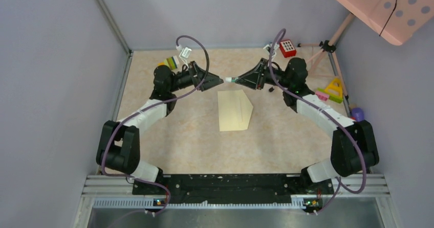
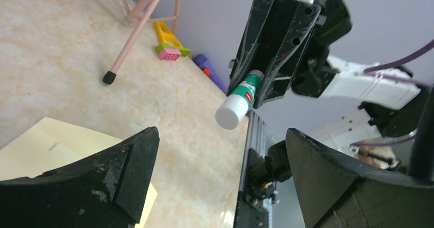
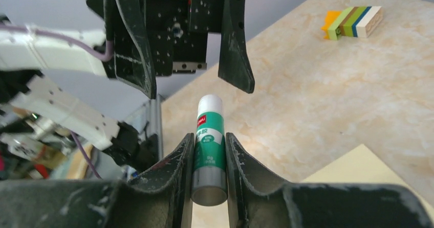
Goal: Place the letter into the envelope and seal it
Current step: Open the solid glue cap from the solid glue.
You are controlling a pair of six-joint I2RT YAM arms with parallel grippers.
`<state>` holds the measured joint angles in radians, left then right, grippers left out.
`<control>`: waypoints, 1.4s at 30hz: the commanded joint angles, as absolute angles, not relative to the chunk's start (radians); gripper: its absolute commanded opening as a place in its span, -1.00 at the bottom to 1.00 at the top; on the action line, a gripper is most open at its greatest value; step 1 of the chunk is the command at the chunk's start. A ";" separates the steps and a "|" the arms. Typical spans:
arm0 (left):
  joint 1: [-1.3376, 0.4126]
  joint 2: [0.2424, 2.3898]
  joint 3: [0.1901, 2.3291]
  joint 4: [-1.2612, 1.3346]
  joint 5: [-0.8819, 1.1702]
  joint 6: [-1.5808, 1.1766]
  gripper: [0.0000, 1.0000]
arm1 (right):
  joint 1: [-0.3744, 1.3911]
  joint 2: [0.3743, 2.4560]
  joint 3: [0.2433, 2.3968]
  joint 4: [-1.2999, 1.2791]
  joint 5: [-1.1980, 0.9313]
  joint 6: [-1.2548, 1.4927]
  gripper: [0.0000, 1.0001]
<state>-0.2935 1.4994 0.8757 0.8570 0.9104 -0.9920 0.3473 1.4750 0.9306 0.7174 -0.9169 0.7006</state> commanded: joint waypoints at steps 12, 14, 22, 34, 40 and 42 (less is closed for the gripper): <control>-0.434 1.421 1.099 -0.057 1.081 0.052 0.97 | 0.347 1.334 1.027 -0.094 -1.089 0.006 -1.00; -0.476 1.425 1.119 -0.133 1.042 0.127 0.97 | 0.348 1.341 1.026 -0.105 -1.093 -0.025 -1.00; -0.509 1.452 1.115 -0.118 1.035 0.124 0.97 | 0.348 1.354 1.010 -0.114 -1.162 -0.037 -1.00; -0.510 1.454 1.077 0.032 1.132 -0.019 0.55 | 0.347 1.372 0.958 0.034 -1.248 0.087 -1.00; -0.514 1.465 1.083 0.031 1.146 -0.028 0.19 | 0.347 1.383 0.962 0.042 -1.251 0.100 -1.00; -0.518 1.469 1.085 0.014 1.140 -0.011 0.19 | 0.348 1.381 0.961 0.044 -1.253 0.100 -1.00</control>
